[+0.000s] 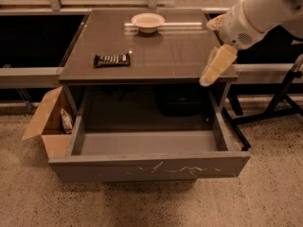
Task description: Place rxbar chocolate into top drawer
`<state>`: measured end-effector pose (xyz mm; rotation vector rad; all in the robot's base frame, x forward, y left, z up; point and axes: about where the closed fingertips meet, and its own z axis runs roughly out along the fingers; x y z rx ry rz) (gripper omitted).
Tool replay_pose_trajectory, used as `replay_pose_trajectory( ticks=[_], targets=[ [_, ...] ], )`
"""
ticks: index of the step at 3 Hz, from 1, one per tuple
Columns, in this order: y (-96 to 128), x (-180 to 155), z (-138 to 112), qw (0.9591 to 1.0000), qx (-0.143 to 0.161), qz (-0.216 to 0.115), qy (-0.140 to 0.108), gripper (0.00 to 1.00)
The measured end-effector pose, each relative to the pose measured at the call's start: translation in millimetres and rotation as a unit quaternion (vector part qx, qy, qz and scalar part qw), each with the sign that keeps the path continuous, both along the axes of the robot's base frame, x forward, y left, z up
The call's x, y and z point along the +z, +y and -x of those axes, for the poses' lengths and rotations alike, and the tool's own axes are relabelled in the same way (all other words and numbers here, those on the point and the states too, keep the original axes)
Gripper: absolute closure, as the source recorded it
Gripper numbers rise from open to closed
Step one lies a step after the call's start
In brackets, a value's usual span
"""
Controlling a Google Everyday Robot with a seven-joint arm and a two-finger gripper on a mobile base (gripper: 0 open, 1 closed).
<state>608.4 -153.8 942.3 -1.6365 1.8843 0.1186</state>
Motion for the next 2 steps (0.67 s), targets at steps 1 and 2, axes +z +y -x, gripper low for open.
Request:
replay_pose_trajectory(
  ticks=[1,2],
  targets=[
    [34,-14,-30,0.9995,-0.012,-0.029,-0.007,0.00],
    [69,-26,-53,0.9977,-0.007,-0.067,-0.007,0.00]
  ],
)
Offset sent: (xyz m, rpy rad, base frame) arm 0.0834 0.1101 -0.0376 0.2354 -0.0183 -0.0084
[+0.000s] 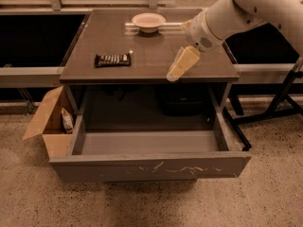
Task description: Place rxbar chocolate into top drawer
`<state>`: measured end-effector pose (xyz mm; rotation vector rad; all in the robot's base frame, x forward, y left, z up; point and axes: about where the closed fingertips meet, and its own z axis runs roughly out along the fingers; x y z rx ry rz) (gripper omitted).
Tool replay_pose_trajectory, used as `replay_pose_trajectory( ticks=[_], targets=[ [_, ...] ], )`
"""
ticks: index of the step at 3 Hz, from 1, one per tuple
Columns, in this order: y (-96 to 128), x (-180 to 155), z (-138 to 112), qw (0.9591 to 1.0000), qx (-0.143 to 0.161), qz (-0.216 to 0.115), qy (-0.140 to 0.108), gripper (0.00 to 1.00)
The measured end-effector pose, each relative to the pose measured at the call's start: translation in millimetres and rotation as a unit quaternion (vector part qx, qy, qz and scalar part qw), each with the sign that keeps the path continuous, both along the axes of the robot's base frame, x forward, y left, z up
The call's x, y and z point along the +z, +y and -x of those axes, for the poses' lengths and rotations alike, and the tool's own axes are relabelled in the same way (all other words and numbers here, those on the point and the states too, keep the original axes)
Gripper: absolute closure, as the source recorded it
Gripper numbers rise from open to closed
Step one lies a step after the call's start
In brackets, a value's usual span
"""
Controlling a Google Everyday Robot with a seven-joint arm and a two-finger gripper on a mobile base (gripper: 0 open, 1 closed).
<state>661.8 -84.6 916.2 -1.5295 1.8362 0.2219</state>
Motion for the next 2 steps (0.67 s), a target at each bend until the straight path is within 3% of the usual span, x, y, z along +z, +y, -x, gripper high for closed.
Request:
replay_pose_trajectory(
  ticks=[1,2],
  targets=[
    [40.6,-9.3,-27.2,0.9987,0.013,-0.048,-0.002,0.00],
    [40.6,-9.3,-27.2,0.9987,0.013,-0.048,-0.002,0.00]
  ],
)
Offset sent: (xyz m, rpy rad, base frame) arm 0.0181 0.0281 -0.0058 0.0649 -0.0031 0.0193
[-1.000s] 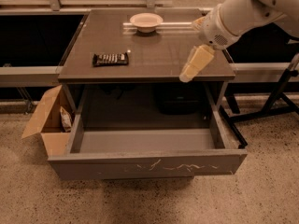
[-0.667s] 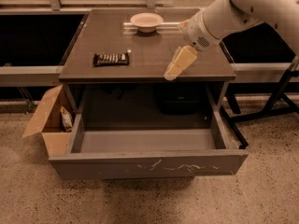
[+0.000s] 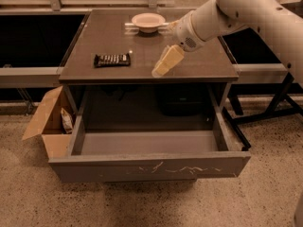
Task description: Place rxbar chocolate into top drawer
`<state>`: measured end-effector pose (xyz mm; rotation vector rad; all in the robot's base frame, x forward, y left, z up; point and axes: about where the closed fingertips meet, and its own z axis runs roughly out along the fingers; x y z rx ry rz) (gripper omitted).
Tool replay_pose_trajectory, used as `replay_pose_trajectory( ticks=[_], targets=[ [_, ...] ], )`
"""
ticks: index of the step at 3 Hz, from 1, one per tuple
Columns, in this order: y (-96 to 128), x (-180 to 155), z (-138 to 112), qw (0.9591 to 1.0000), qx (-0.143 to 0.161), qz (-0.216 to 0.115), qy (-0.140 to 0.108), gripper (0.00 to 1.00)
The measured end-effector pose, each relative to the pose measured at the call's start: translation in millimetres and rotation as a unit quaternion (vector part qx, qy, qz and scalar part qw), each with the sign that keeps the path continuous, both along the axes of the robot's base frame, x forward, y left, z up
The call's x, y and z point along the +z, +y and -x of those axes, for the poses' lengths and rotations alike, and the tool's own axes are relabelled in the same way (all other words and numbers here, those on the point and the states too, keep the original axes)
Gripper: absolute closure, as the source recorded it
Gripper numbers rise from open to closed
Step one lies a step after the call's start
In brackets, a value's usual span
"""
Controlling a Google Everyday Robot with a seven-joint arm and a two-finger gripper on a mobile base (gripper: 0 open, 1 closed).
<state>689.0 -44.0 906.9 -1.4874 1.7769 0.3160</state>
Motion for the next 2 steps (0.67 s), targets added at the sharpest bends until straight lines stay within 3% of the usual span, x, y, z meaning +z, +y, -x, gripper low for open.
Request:
replay_pose_trajectory(
  ticks=[2],
  targets=[
    [51,-2,-41,0.9977,0.016,-0.064,-0.019,0.00]
  ],
)
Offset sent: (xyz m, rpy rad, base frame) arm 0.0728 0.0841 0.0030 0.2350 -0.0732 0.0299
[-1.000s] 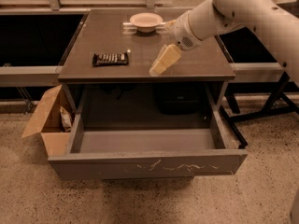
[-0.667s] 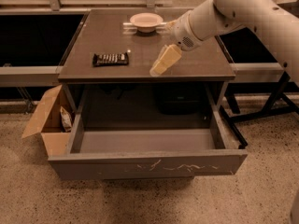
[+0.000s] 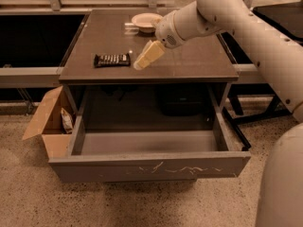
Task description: Place rxbar chocolate into top drawer
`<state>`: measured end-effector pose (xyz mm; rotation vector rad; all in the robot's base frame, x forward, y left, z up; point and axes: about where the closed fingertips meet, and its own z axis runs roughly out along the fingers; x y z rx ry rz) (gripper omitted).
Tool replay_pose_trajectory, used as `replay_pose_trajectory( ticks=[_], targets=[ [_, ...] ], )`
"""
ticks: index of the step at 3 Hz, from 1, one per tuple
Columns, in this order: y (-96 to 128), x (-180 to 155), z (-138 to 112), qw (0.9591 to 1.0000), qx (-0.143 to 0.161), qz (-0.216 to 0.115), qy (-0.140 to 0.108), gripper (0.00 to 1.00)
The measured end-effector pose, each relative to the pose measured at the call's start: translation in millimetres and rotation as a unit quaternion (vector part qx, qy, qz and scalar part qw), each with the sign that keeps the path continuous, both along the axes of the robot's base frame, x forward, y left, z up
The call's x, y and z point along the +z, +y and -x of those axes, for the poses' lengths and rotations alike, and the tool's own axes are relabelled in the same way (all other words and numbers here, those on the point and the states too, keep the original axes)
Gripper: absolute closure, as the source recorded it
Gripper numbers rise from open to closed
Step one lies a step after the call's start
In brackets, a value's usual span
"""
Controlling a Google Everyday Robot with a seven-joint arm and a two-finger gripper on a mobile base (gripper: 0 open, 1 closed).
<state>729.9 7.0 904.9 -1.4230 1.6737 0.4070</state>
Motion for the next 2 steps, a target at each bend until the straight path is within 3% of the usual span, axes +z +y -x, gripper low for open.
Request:
replay_pose_trajectory(
  ticks=[1,2],
  targets=[
    [40,-5,-19,0.9996,-0.002,-0.029,0.004,0.00],
    [64,-13,-24,0.9990,-0.012,-0.038,0.022,0.00]
  ],
)
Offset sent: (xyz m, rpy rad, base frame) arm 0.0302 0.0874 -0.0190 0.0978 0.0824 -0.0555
